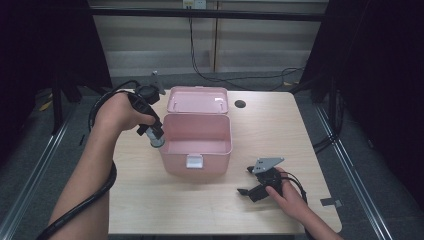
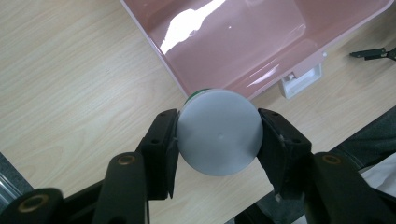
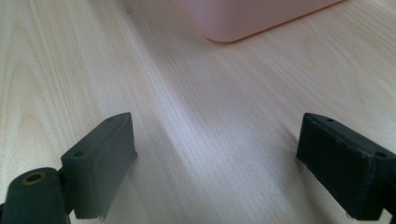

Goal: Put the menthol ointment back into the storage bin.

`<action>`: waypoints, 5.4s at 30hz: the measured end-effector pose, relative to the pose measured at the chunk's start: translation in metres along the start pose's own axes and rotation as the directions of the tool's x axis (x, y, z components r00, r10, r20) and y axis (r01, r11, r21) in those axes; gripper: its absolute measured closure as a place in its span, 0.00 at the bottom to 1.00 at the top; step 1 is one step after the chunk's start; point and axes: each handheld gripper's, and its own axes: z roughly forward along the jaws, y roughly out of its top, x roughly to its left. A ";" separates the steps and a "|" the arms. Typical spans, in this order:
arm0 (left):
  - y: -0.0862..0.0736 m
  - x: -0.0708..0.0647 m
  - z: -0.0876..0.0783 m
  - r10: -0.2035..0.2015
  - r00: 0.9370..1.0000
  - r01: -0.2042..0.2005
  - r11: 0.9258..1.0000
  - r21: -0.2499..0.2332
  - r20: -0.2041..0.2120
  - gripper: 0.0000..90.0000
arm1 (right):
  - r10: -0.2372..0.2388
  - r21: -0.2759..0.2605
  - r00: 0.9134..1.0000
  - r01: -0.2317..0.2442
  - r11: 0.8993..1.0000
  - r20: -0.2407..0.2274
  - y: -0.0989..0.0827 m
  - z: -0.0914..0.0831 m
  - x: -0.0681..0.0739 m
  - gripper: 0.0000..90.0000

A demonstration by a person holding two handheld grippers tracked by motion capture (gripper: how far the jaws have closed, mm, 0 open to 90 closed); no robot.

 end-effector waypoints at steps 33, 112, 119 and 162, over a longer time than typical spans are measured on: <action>0.045 -0.018 0.022 -0.007 1.000 0.007 0.999 0.042 -0.018 0.56 | 0.004 0.002 1.000 -0.004 1.000 -0.002 0.000 0.000 0.000 0.12; 0.088 0.007 0.146 -0.245 0.968 0.245 0.970 -0.009 -0.062 0.56 | 0.000 0.000 1.000 0.000 1.000 0.000 0.000 0.000 0.000 0.12; 0.089 0.006 0.154 -0.252 0.966 0.252 0.968 -0.015 -0.055 0.56 | 0.001 0.000 1.000 -0.001 1.000 -0.002 0.000 0.000 0.000 0.12; 0.091 0.006 0.174 -0.249 0.966 0.245 0.967 -0.067 -0.073 0.56 | 0.000 0.000 1.000 0.000 1.000 -0.001 0.000 0.000 0.000 0.12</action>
